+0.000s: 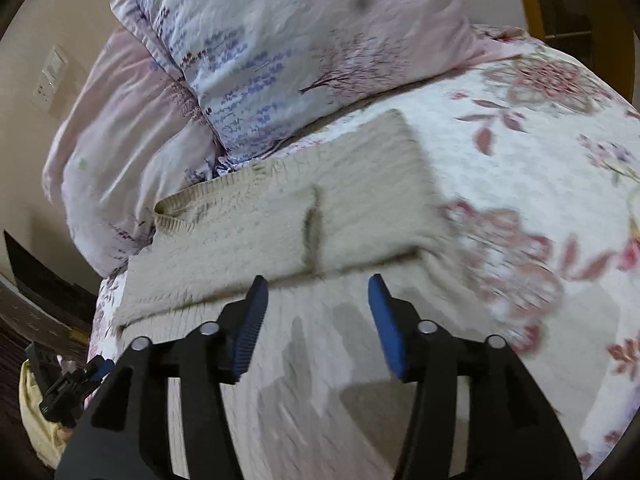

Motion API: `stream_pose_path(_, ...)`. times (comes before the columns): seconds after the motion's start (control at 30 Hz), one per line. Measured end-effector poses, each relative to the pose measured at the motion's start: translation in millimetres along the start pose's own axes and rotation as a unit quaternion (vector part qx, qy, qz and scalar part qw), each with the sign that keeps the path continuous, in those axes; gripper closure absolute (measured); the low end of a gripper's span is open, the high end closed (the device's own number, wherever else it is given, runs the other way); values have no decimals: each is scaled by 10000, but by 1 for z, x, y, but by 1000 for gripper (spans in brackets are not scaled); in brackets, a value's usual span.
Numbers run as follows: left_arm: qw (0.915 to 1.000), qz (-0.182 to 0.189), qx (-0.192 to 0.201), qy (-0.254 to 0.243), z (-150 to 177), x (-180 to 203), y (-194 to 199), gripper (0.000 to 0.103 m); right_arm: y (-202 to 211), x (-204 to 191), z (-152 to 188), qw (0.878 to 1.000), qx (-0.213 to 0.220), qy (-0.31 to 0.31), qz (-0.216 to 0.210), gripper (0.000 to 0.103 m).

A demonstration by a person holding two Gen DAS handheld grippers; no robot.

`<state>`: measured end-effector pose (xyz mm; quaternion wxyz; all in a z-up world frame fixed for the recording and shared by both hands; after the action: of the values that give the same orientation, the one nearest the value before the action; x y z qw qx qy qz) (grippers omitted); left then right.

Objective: Fold small clothes

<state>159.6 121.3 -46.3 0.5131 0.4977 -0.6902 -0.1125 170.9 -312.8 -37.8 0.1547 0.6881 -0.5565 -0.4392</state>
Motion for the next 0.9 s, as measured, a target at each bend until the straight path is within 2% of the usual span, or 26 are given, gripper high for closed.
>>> stream_pose_path(0.2,9997,-159,-109,138,26,-25,25,48,41,47,44,9990,-249,-377,-6,48)
stream_pose_path(0.33,9995,-20,-211,244,43,-27,32,48,55,57,71,9977,-460,-471,-133,48)
stream_pose_path(0.4,9994,57,-237,255,52,-24,36,48,58,57,80,9976,-552,-398,-138,51)
stream_pose_path(0.43,9992,124,-261,269,56,-23,37,48,58,55,85,9970,-617,-399,-237,58)
stream_pose_path(0.57,9977,442,-401,324,77,-12,42,50,62,50,104,9944,-849,-380,-500,72)
stream_pose_path(0.73,9936,822,-647,434,101,-1,46,54,70,34,130,9863,-1177,-318,-1113,74)
stream_pose_path(0.9,9874,1100,-1048,446,124,8,52,56,84,16,157,9774,-1546,44,-1439,74)
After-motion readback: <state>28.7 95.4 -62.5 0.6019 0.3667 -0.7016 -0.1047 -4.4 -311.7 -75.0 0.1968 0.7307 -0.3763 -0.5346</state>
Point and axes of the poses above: each gripper's, at about its wrist camera, not at the fingertips, and y roughly against the way its jaws point, x to its right, z to its underside, the point moved 9 cm from there along -y, roughly the way its jaws point, and after that the axes turned 8 degrees about y, right-handed, at the moved point
